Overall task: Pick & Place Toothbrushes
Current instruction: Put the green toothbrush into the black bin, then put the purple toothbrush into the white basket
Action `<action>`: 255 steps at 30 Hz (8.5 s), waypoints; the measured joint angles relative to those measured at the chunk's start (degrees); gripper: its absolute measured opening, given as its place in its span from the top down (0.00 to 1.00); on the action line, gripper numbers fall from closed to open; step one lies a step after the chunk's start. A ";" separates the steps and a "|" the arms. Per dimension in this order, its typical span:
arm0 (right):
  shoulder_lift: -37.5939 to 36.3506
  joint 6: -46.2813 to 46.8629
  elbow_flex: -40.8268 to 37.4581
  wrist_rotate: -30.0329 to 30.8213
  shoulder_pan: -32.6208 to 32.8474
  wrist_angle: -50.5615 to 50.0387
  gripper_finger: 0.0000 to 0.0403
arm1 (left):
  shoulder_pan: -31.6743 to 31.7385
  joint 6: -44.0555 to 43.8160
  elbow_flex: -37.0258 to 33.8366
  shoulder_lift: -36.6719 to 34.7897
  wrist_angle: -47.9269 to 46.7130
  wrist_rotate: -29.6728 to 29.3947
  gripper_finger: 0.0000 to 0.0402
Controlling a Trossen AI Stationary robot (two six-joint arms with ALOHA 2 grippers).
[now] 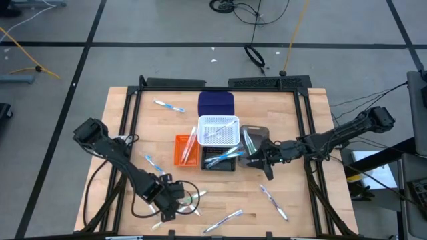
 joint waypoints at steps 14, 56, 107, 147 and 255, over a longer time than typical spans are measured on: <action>0.00 -0.06 0.00 0.00 0.00 0.02 0.65 | -1.54 -6.53 -5.81 0.00 7.52 2.50 0.44; 0.00 -0.25 0.00 0.00 -0.03 0.00 0.65 | -2.71 -10.13 -8.51 -2.68 12.50 -3.15 1.00; 24.02 -27.51 -0.02 1.92 -0.63 64.56 0.65 | 17.13 36.21 -8.44 -5.34 59.92 -30.89 1.00; 23.98 -28.18 0.69 10.32 -2.38 66.03 0.77 | 17.89 38.70 -8.47 -3.54 65.17 -28.95 1.00; -4.07 13.96 2.99 -9.64 -0.31 -21.80 0.72 | 1.33 26.74 -8.49 -23.06 19.64 -31.07 0.64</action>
